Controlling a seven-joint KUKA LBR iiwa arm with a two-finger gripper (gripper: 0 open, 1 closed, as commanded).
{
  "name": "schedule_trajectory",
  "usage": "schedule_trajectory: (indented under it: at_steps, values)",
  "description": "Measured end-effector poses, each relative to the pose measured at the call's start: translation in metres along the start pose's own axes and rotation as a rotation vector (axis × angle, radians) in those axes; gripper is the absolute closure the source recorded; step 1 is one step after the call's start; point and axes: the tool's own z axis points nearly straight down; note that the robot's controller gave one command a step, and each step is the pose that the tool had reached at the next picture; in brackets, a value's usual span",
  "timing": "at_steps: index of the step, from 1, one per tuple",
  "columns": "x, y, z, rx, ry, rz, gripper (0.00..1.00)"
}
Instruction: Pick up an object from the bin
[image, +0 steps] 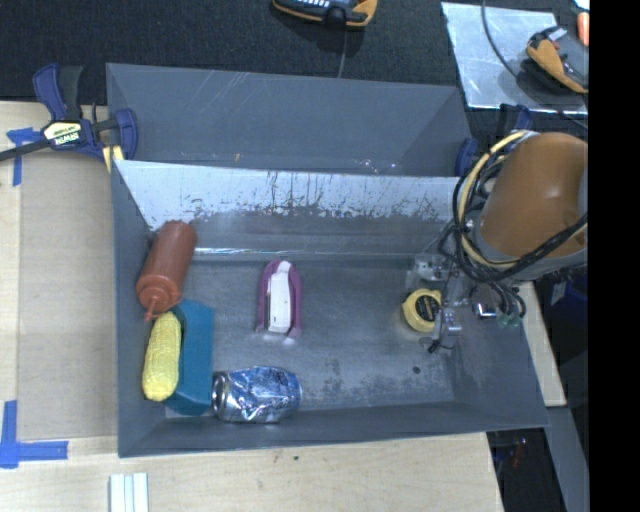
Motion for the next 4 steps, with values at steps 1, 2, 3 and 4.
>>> schedule_trajectory:
  at_steps: [1, 2, 3, 4]
  values:
    - [-0.002, 0.000, -0.004, 0.001, -0.008, -0.004, 0.00]
    - [-0.053, -0.059, 0.075, 0.002, -0.013, 0.110, 0.00]
    - [-0.067, -0.055, 0.032, 0.003, -0.023, -0.111, 0.00]
    - [-0.054, -0.060, 0.073, 0.003, -0.014, 0.101, 0.00]
